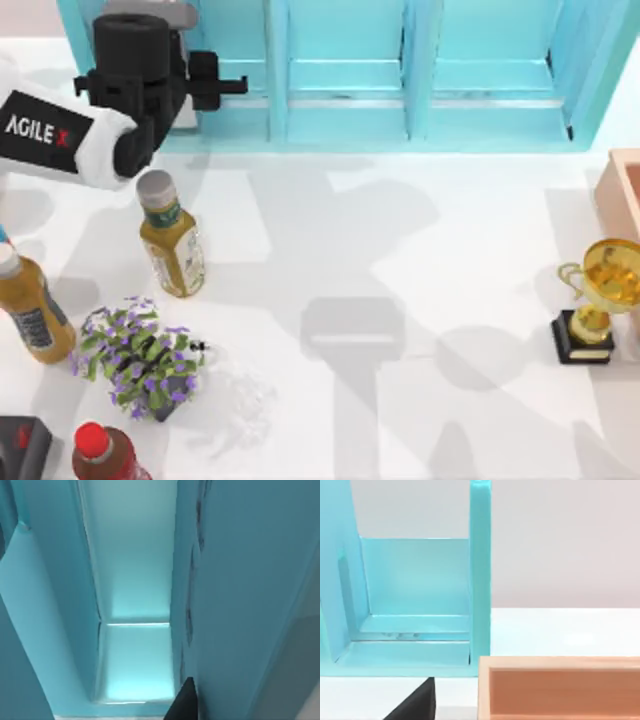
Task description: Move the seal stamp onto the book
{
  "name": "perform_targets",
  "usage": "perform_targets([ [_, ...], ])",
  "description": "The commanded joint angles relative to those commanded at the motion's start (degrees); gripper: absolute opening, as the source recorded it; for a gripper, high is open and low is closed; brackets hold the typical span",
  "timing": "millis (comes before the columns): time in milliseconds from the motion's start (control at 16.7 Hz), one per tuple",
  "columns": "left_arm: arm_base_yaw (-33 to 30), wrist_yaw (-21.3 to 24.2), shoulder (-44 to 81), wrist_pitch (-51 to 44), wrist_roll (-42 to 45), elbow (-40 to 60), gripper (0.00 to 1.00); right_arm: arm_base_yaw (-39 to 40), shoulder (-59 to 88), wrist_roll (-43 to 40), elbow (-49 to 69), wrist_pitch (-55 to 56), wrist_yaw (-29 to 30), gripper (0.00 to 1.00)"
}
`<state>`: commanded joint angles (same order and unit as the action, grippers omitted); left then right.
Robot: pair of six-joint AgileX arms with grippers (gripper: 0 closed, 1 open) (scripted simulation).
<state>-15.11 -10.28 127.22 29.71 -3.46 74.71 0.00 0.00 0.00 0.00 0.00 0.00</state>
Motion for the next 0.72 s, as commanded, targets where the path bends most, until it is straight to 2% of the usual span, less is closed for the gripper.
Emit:
perform_targets([
  [180,0.0,-0.3,-2.1,-1.8,-0.5,-0.6,0.0,0.0,0.0,0.0,0.0,0.0,0.0,1.0],
  [360,-1.1,-1.6,-9.6,-7.9,-2.2,-3.3,0.0,0.0,0.0,0.0,0.0,0.0,0.0,1.0],
  [720,-6.4,-5.5,-37.0,-26.4,-4.6,-11.8,0.0,0.0,0.0,0.0,0.0,0.0,0.0,1.0],
])
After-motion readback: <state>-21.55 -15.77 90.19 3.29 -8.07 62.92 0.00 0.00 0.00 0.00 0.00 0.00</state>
